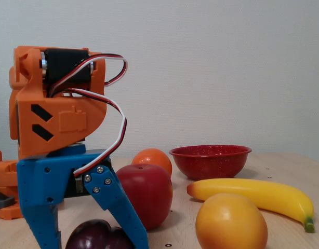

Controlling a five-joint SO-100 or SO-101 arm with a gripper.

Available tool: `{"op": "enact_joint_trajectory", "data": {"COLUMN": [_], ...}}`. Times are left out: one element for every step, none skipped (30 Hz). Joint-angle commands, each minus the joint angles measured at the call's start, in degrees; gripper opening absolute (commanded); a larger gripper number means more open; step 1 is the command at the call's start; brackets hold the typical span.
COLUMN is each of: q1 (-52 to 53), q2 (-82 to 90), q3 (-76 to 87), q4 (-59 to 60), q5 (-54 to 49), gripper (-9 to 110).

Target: Put plum in the red bowl.

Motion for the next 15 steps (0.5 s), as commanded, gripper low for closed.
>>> {"op": "enact_joint_trajectory", "data": {"q1": [-0.88,-0.79,-0.79,-0.79,-0.79,-0.79,-0.88,-0.88,-0.88,-0.88,-0.88,-0.88,-0.97,-0.97,-1.05], "q2": [4.04,4.22,4.57,4.92,5.36,5.89,6.42,6.94,7.47,8.00,8.61,9.32,9.93,10.55,11.25], "q3": [-3.87,-3.87,-3.87,-3.87,-3.96,-3.96,-3.96,-4.04,-3.96,-3.96,-3.96,-3.87,-3.87,-3.87,-3.87], "q4": [1.05,1.58,1.85,2.02,2.55,2.81,2.90,3.52,3.96,4.39,4.92,5.27,5.54,5.89,6.24], "q5": [-1.93,-2.37,-2.02,-1.41,-1.23,-0.88,-0.18,-0.18,-0.44,-0.44,-0.62,-0.79,-0.88,-0.97,-0.97], "gripper": [0,0,0,0,0,0,0,0,0,0,0,0,0,0,0]}}
